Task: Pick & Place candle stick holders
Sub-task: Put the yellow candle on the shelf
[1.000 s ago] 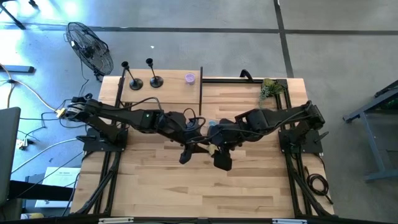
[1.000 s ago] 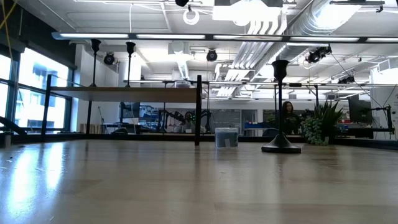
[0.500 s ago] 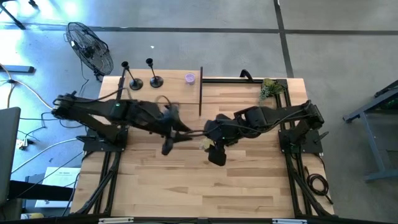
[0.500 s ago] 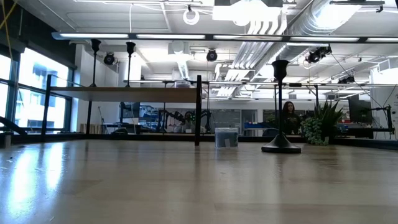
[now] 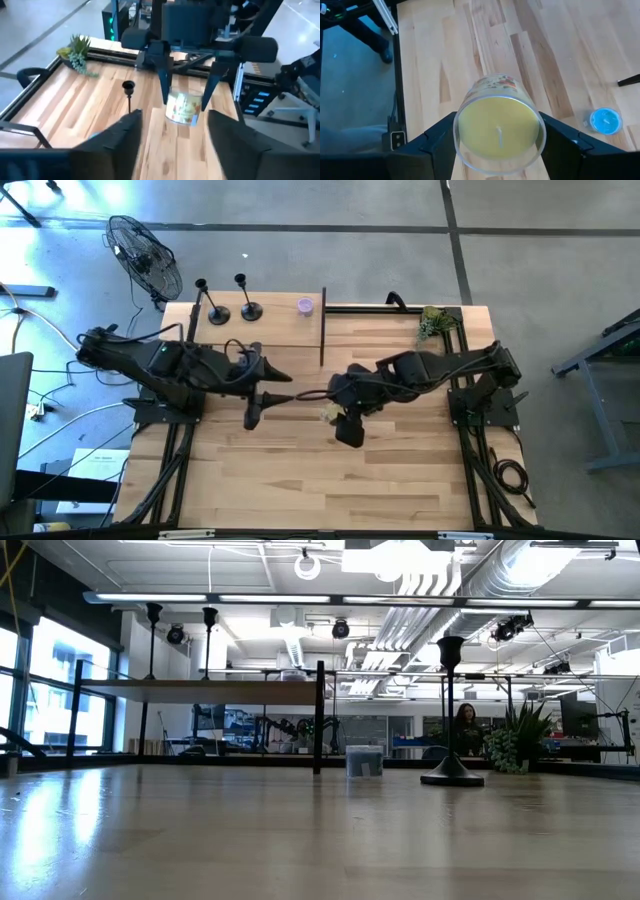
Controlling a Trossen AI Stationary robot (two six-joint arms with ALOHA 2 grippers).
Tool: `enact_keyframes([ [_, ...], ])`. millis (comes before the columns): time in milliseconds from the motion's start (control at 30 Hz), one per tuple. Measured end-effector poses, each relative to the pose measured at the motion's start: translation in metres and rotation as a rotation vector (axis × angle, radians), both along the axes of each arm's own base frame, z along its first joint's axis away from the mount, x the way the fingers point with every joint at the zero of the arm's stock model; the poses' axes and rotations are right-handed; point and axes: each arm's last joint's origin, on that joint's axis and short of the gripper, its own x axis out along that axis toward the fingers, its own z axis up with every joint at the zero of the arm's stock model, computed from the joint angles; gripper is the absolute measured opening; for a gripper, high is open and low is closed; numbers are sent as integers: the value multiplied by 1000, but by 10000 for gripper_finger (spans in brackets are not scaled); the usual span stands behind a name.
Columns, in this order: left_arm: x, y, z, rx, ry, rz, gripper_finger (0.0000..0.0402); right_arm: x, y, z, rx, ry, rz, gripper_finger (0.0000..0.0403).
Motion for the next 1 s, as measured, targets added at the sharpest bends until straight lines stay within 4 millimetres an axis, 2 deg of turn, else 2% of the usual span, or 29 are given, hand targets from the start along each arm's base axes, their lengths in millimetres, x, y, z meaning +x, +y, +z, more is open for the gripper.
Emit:
enact_keyframes([
  [233,4,-3,-5,9,36,-73,373,0,0,0,0,1,0,221],
  [300,7,-4,-7,-17,42,-76,393,0,0,0,0,0,0,221],
  [433,17,-7,-15,-85,68,-49,367,0,0,0,-1,-1,0,221],
  [533,29,-11,-27,-64,117,-39,353,1,0,0,-4,-7,3,221],
  [767,56,-19,-49,51,183,-79,349,1,0,0,-4,-15,5,221],
  [1000,72,-23,-54,131,135,-62,348,2,1,1,-9,-22,14,221],
])
